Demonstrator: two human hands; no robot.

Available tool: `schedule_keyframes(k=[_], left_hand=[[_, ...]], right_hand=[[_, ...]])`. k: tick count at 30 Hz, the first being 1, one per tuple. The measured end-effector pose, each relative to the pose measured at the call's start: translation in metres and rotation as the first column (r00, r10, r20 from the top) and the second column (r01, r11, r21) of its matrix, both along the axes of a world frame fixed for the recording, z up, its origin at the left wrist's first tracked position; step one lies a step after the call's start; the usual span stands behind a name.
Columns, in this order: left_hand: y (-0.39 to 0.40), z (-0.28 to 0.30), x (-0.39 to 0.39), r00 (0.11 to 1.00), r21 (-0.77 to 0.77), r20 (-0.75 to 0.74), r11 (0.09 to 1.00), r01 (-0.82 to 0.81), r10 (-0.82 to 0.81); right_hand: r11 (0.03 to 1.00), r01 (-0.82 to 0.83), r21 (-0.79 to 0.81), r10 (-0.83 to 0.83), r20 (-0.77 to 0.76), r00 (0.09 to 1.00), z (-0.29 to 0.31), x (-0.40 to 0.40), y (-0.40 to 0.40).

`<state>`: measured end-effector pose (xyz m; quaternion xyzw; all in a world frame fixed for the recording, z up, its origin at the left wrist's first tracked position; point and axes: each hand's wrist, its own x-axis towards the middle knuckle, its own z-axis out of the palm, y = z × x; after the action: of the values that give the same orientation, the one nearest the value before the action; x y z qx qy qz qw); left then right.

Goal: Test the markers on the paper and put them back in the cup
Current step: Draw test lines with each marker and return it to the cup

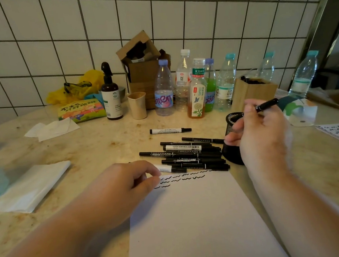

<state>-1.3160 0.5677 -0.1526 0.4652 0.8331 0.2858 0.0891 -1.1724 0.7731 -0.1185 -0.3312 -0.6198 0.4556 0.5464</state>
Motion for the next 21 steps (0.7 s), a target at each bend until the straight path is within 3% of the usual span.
schedule_keyframes(k=[7, 10, 12, 16, 18, 21], left_hand=[[-0.001, 0.002, 0.000, 1.000, 0.009, -0.006, 1.000, 0.001, -0.001], [-0.001, 0.002, 0.000, 1.000, 0.013, -0.007, 1.000, -0.004, 0.004], [-0.002, 0.003, 0.000, 1.000, 0.003, -0.011, 1.000, -0.006, 0.006], [-0.001, 0.005, 0.000, 0.999, -0.002, -0.030, 0.999, -0.042, 0.041], [-0.001, 0.006, -0.001, 0.997, 0.012, -0.043, 0.998, -0.064, 0.064], [-0.001, 0.008, 0.000, 0.995, 0.019, -0.049, 0.996, -0.084, 0.085]], right_hand=[[0.997, -0.065, -0.042, 0.068, 0.065, 0.996, -0.004, -0.004, 0.001], [0.992, -0.110, 0.066, 0.106, 0.051, 0.993, -0.004, -0.001, -0.004], [0.964, -0.185, 0.191, 0.150, 0.186, 0.971, -0.006, 0.000, -0.012], [0.822, -0.499, 0.273, 0.239, 0.631, 0.738, -0.024, -0.008, -0.022], [0.743, -0.605, 0.287, 0.215, 0.753, 0.622, -0.033, -0.014, -0.026], [0.676, -0.675, 0.295, 0.159, 0.836, 0.525, -0.040, -0.020, -0.031]])
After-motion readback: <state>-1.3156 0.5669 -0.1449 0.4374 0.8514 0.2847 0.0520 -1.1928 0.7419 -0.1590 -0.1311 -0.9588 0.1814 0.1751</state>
